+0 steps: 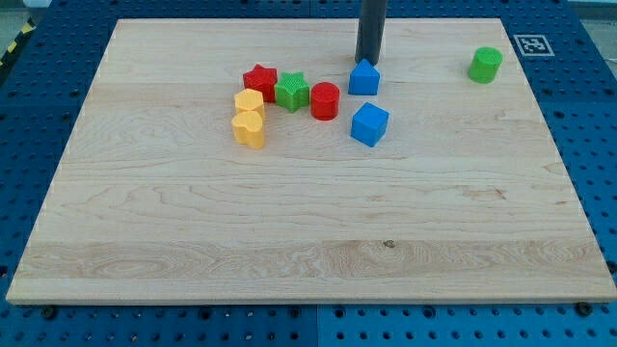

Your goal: Slide blue cube up a bit to red circle

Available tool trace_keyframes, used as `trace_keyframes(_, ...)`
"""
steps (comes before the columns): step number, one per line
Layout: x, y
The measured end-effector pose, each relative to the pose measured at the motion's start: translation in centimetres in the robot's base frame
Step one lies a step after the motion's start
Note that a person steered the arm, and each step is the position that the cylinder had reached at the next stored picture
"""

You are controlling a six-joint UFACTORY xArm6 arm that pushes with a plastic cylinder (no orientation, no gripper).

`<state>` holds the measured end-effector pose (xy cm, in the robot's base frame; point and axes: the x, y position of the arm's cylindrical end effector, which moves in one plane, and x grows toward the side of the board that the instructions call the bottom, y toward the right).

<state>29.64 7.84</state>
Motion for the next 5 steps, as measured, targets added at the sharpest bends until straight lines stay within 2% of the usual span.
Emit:
trace_keyframes(1, 3.8, 0.0)
trace_keyframes(2, 5.8, 0.0)
trace_keyframes(5, 2.9, -1.9)
